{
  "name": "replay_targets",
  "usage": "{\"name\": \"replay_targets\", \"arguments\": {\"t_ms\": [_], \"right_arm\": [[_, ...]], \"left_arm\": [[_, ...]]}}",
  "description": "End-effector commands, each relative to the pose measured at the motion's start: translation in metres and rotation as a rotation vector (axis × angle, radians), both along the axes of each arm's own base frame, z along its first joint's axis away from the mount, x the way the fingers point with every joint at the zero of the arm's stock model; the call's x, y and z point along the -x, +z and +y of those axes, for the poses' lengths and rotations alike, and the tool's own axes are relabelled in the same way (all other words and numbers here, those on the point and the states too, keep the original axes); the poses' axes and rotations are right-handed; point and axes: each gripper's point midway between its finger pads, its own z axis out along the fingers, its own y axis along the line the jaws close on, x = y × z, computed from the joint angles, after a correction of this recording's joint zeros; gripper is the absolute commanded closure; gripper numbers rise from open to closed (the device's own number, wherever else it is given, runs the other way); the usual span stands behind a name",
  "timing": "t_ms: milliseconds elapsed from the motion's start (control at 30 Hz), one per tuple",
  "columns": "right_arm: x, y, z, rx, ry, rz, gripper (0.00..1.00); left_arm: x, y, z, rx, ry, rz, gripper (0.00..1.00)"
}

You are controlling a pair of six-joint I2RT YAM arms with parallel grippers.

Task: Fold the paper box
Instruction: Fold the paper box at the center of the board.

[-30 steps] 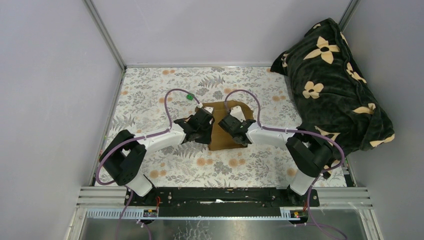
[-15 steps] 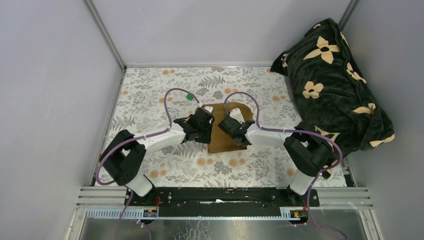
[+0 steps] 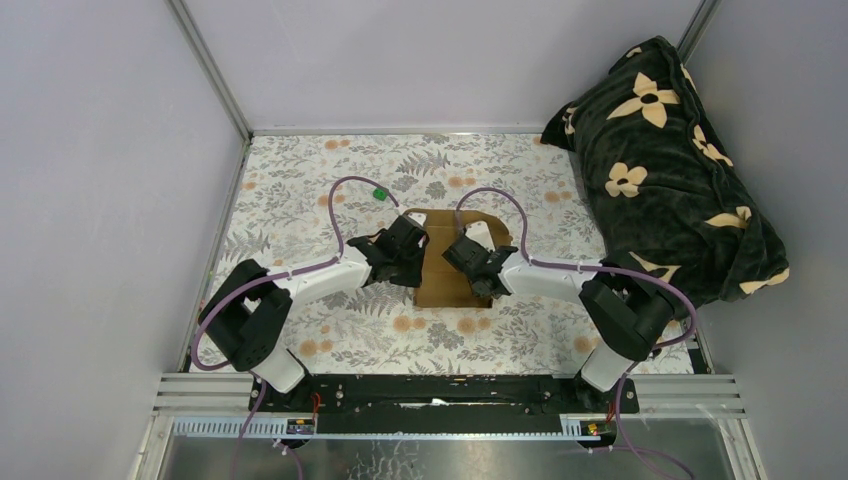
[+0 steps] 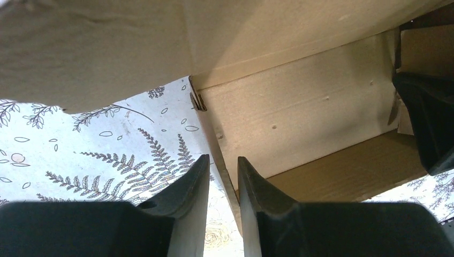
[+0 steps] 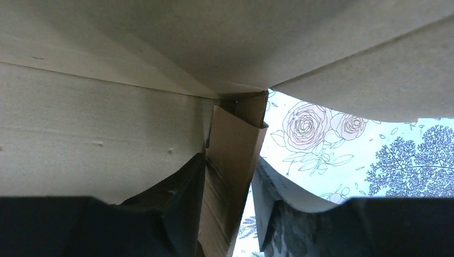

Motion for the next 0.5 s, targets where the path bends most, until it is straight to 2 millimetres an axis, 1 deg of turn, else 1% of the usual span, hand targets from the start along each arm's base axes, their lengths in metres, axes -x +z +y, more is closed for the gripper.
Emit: {"name": "replay_targets", "arguments": {"t_ms": [0, 67, 200, 300, 400, 467], "right_arm": [[0.002, 0.016, 0.003, -0.059, -0.023, -0.026, 0.54], [0.001, 0.020, 0.004, -0.077, -0.030, -0.037, 0.48], [-0.001, 0.032, 0.007, -0.130, -0.036, -0.066, 0.44], [-0.003, 0.041, 0.008, -0.149, -0.041, -0.086, 0.43], [-0.003, 0.050, 0.007, -0.163, -0.042, -0.101, 0.43], [-0.002, 0.054, 0.007, -0.175, -0.038, -0.106, 0.45]], "left_arm": [[-0.008, 0.016, -0.002, 0.017, -0.005, -0.046, 0.69], [-0.009, 0.018, -0.001, 0.017, 0.001, -0.055, 0.69], [-0.013, 0.024, -0.001, 0.025, 0.013, -0.083, 0.68], [-0.016, 0.027, -0.002, 0.028, 0.020, -0.097, 0.65], [-0.020, 0.032, -0.004, 0.035, 0.022, -0.108, 0.64], [-0.020, 0.035, -0.005, 0.040, 0.021, -0.113, 0.64]]}}
